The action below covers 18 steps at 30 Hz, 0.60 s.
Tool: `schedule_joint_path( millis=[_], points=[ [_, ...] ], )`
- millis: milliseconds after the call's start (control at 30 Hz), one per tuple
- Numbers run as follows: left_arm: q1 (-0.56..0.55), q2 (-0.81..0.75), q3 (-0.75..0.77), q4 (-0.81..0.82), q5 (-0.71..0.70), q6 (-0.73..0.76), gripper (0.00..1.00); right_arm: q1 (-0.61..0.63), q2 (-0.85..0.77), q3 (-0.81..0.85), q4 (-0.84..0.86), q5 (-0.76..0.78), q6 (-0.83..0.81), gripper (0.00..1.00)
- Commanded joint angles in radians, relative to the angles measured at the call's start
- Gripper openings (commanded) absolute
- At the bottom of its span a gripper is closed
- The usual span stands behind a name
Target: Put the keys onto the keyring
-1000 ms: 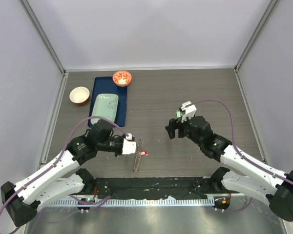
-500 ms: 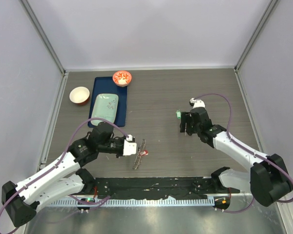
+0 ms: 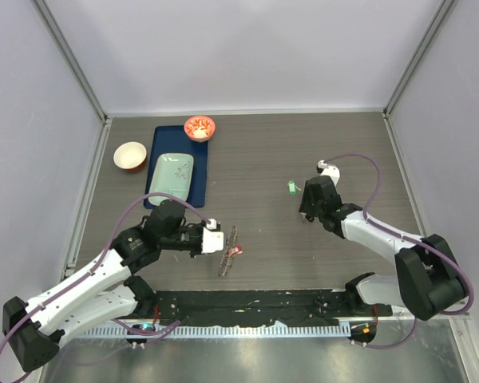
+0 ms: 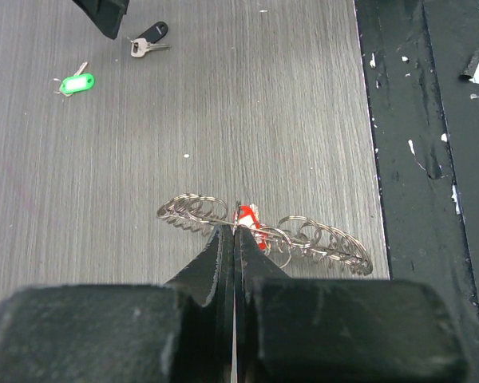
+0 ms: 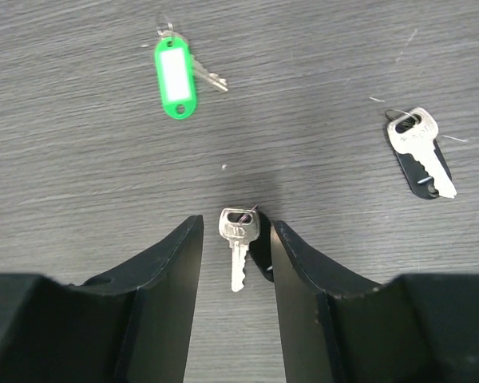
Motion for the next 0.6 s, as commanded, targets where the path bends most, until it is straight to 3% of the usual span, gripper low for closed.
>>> schedule_joint_path(
  millis=[0, 567],
  points=[
    [-0.002, -0.019, 0.004, 0.076, -0.002, -0.01, 0.0, 0.004, 0.04, 0.016, 0.046, 0.109, 0.078, 0.45],
    [-0.002, -0.05, 0.002, 0.079, 0.005, -0.015, 0.0, 0.05, 0.161, 0.113, -0.043, 0.188, 0.216, 0.29]
  ],
)
